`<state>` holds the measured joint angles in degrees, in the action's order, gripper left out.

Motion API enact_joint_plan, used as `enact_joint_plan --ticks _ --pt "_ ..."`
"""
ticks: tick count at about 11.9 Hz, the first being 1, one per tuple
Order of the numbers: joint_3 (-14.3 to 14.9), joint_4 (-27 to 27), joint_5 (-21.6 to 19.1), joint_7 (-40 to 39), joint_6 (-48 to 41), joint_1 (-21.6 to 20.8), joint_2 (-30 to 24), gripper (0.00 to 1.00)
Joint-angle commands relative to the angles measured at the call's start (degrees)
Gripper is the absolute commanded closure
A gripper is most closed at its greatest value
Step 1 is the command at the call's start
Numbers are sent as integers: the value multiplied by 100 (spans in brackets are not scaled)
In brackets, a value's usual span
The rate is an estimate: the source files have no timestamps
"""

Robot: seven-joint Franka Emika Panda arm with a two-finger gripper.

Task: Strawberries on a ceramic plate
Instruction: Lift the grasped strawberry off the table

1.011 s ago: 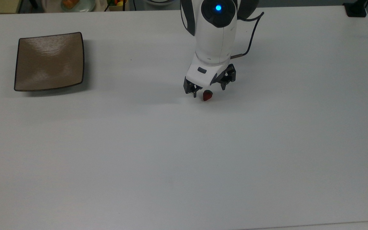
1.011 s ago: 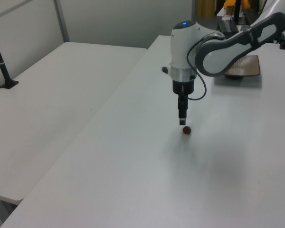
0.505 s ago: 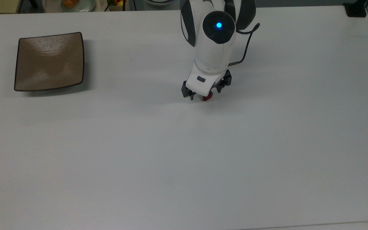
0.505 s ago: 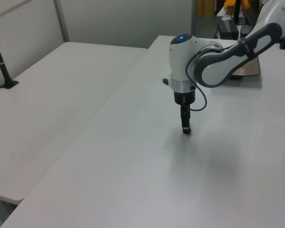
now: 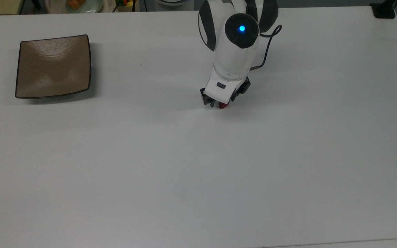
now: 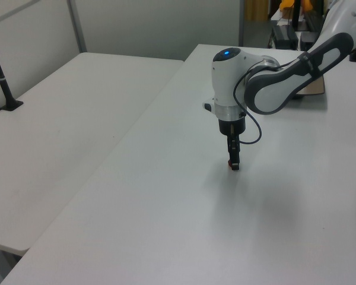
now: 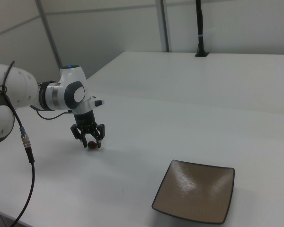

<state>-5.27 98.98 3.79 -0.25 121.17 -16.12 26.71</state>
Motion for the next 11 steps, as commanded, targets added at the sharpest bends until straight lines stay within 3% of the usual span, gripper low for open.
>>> enact_joint_plan --ticks 1,5,11 --pt "26 77 78 7 162 -41 -52 86" --pt "26 -19 78 51 92 -23 -235 90" --pt "114 -151 8 16 -602 275 -1254 89"
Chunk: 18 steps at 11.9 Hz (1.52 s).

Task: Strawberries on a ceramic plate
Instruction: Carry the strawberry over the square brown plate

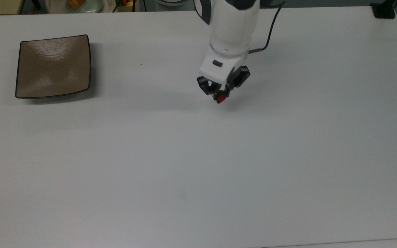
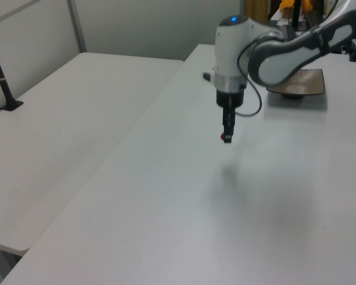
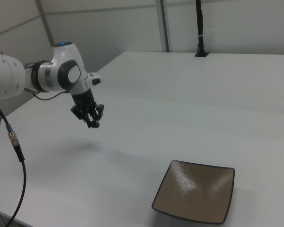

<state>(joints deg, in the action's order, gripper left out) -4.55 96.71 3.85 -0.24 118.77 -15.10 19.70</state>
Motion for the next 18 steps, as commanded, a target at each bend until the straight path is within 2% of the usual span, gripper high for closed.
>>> enact_joint_plan --ticks 1,3,6,9,12,14,16,18 --pt "51 76 -7 41 -538 252 -746 89" --pt "287 -3 -94 24 -1117 297 -1168 89" --pt "665 -21 -454 -124 -1575 314 -1670 89" --pt "719 -12 -727 -712 -1874 761 -1969 88" --pt "728 -21 -727 -1433 -2042 1218 -2022 87" --pt "719 -12 -727 -2082 -2025 1692 -1979 87" --pt "719 -12 -631 -2820 -1903 2123 -1760 87" --pt "719 6 -631 -3218 -1570 2501 -1575 87"
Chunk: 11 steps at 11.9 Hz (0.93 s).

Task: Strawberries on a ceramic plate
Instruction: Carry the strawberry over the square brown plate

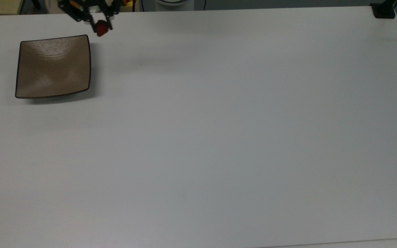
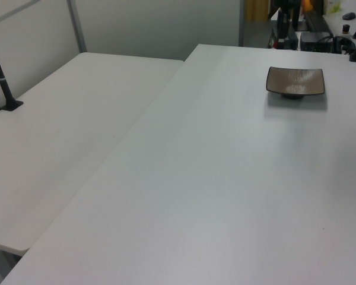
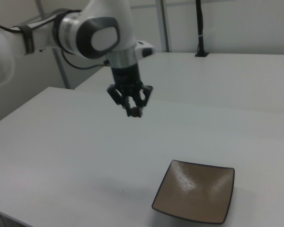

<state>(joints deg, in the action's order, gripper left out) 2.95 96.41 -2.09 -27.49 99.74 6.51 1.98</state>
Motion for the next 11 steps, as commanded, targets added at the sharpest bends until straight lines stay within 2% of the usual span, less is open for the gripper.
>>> enact_joint_plan --ticks 1,3,9,11 --pt "-31 36 -28 -660 535 464 354 87" --pt "-22 71 112 -889 879 650 662 87" --pt "-22 316 1052 -1091 1320 826 1357 87" --pt "-13 492 1097 -1399 1355 966 1410 88"
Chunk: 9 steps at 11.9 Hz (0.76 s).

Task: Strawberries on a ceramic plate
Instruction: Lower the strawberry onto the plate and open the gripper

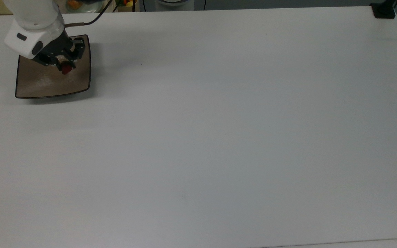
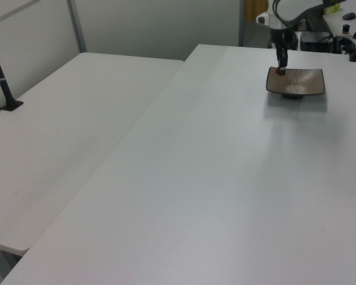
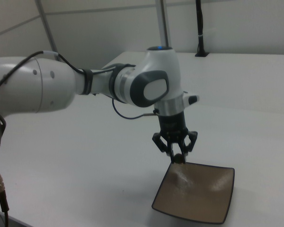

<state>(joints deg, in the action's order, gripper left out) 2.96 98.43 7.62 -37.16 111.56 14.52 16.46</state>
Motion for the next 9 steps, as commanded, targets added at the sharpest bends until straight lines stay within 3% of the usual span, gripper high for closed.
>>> enact_joint_plan --ticks 1,7,9 --pt "20 386 178 -702 200 217 -37 88" --pt "476 756 161 -1127 805 244 94 91" --pt "486 739 91 -1074 859 253 94 86"
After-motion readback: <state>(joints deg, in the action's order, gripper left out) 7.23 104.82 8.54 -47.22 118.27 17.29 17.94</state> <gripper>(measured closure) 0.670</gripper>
